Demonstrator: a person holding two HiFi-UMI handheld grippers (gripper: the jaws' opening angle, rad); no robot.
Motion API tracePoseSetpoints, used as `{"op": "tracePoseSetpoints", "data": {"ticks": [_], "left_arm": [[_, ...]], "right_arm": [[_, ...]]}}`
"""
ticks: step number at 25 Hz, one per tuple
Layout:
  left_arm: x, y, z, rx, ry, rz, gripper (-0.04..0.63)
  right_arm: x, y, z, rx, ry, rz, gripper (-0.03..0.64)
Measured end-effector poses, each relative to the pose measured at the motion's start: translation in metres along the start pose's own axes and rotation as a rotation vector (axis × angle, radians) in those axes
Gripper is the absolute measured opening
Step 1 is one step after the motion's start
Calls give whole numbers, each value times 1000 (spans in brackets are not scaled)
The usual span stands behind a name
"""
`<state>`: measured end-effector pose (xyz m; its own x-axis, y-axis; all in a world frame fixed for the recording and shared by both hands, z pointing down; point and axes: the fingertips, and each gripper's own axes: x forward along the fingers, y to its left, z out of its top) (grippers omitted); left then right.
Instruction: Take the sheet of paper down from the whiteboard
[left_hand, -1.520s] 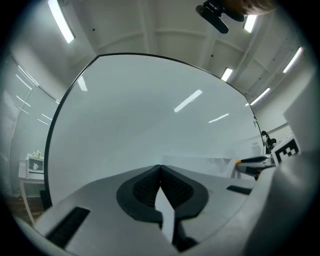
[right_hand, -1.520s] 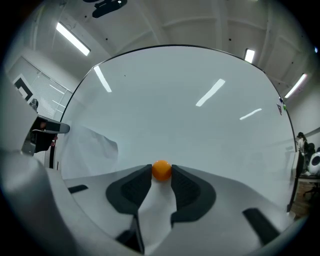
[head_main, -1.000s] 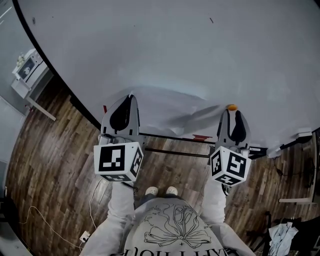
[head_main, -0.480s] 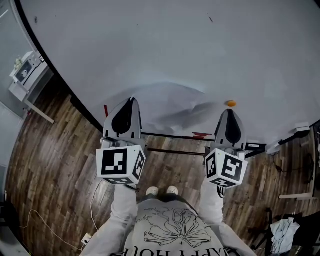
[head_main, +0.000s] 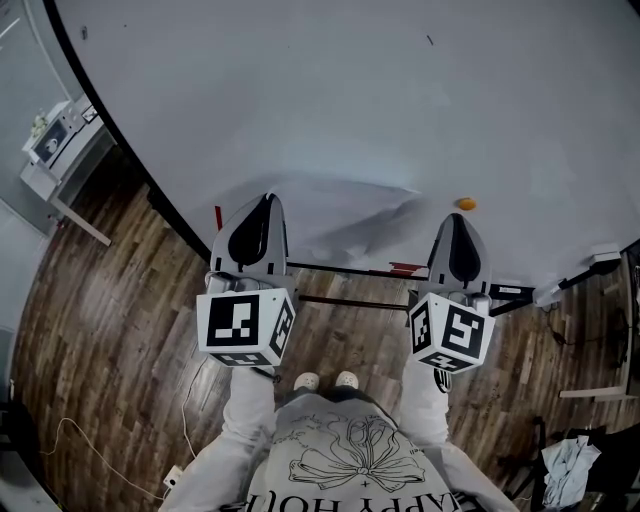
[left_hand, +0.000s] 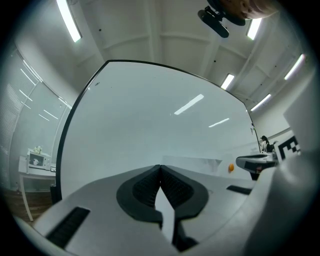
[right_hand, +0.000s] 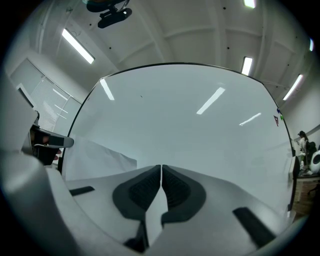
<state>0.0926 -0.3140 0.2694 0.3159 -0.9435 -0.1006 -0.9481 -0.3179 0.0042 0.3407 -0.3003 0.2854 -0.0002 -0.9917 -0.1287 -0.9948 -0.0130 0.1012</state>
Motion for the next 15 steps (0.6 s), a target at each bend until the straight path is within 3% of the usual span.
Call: {"op": "tracePoseSetpoints", "data": {"ticks": [15], "left_arm": [[-6,2,5,6,-5,-5,5]], "right_arm": [[1,7,2,1,1,9,11]]}}
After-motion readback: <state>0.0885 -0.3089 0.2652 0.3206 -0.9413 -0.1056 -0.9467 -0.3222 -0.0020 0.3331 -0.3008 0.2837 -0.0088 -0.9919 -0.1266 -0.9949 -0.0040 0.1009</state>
